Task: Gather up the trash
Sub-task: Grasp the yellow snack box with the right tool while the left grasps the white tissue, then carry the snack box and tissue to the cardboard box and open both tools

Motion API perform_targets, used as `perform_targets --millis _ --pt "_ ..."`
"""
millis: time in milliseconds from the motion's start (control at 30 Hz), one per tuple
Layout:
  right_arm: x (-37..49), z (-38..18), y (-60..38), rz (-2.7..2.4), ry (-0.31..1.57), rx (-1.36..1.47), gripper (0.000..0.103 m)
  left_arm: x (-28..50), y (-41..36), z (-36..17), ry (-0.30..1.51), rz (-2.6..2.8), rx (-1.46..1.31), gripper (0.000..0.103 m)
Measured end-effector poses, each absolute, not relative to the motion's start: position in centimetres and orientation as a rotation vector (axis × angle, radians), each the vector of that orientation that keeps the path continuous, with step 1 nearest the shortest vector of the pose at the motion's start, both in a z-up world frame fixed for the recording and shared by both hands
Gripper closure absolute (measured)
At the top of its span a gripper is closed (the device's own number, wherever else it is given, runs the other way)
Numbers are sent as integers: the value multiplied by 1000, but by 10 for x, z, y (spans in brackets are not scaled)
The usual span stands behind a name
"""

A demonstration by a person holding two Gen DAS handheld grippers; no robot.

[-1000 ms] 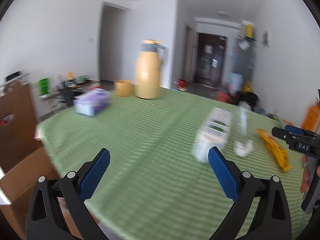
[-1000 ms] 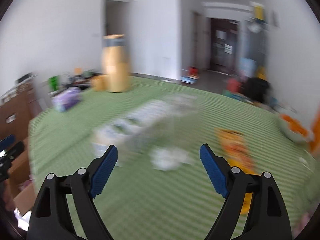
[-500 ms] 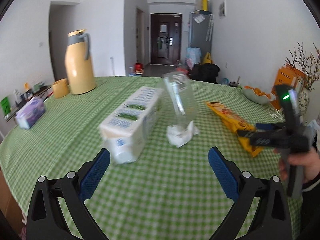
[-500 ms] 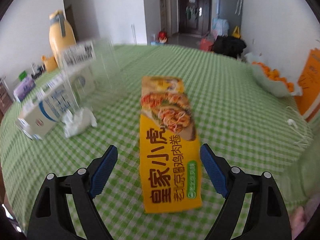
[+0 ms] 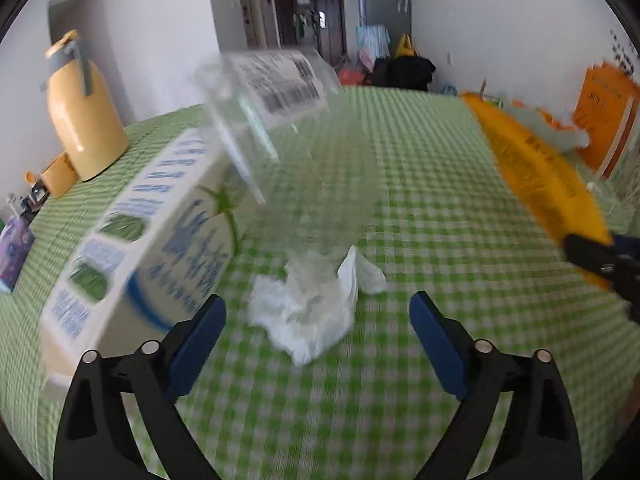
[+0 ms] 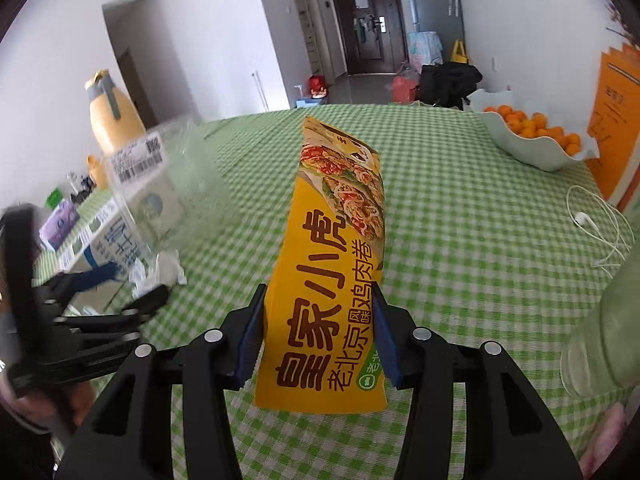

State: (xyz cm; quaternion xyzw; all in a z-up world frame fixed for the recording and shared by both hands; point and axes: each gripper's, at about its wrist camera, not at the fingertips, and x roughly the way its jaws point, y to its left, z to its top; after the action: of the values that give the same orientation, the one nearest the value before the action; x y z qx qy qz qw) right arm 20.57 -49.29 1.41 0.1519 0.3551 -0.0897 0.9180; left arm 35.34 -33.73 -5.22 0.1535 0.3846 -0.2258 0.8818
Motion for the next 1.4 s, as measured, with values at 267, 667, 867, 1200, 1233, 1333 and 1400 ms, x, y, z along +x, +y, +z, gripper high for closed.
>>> perform_targets --millis 267,667,867,1200,1233,1333,1400 --pt "214 15 -483 -180 731 282 55 338 -326 -41 943 -512 223 93" --pt "207 36 -421 -13 639 154 56 262 -191 45 715 -423 43 93" --pt "202 56 -362 124 631 94 56 245 -114 71 659 -300 -20 93" --pt "222 78 -164 541 645 -54 56 200 124 32 687 114 -227 92" --pt "225 76 -146 603 659 -56 56 194 150 23 702 163 -248 92" --pt "233 64 -62 820 720 -78 56 180 225 -6 769 306 -328 92" --pt "238 54 -12 896 757 -122 56 170 262 -26 798 381 -366 92"
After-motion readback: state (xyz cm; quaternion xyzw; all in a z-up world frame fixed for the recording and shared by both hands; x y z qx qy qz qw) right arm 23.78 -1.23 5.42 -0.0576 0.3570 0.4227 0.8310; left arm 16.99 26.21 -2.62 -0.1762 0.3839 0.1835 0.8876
